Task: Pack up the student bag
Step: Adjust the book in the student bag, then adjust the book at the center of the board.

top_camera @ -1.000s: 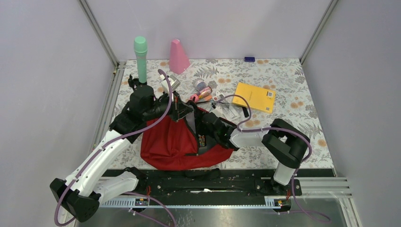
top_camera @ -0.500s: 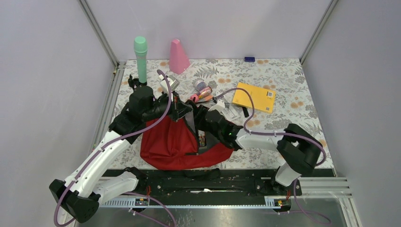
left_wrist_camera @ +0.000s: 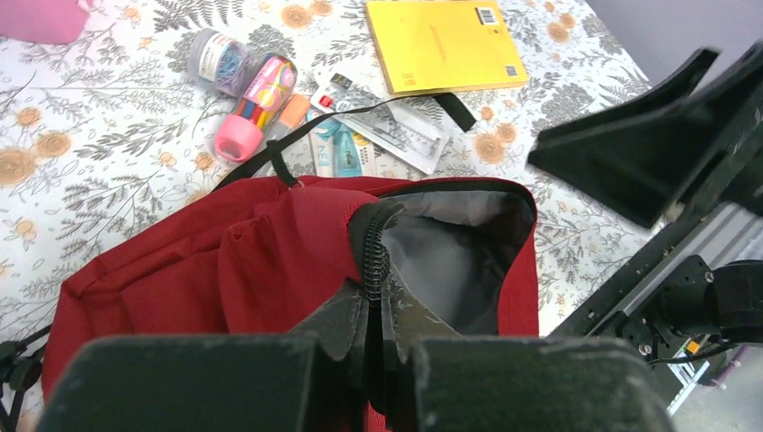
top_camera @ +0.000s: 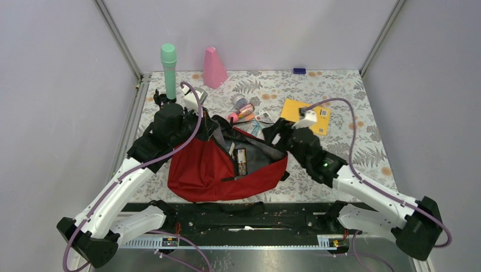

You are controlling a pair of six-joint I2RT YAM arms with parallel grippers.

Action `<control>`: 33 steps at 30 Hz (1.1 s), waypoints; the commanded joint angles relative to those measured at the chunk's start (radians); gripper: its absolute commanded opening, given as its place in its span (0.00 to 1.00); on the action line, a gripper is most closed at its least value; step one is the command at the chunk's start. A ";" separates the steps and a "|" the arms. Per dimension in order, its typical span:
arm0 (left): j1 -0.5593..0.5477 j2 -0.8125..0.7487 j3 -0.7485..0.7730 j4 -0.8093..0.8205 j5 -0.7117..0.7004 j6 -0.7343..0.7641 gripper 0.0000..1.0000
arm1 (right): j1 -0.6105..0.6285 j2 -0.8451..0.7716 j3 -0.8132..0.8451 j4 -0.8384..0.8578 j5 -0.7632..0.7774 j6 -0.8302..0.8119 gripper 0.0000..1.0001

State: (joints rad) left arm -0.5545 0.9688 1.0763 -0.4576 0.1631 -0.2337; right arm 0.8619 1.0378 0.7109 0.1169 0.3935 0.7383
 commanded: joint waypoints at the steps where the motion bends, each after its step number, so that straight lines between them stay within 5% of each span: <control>1: 0.002 -0.018 0.033 0.036 -0.095 -0.015 0.00 | -0.196 -0.057 -0.002 -0.246 -0.047 -0.164 0.86; 17: 0.003 -0.048 -0.014 0.002 -0.204 0.061 0.00 | -0.936 0.242 0.040 -0.176 -0.471 -0.123 0.86; 22: 0.002 -0.049 -0.009 -0.006 -0.205 0.065 0.00 | -1.025 0.432 0.118 -0.126 -0.579 -0.100 0.81; 33: 0.002 -0.045 -0.012 -0.009 -0.188 0.059 0.00 | -1.110 0.707 0.356 -0.226 -0.559 -0.159 0.78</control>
State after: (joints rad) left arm -0.5545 0.9417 1.0534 -0.5156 -0.0051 -0.1837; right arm -0.2314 1.6810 0.9699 -0.0608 -0.1490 0.6167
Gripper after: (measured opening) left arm 0.014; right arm 0.784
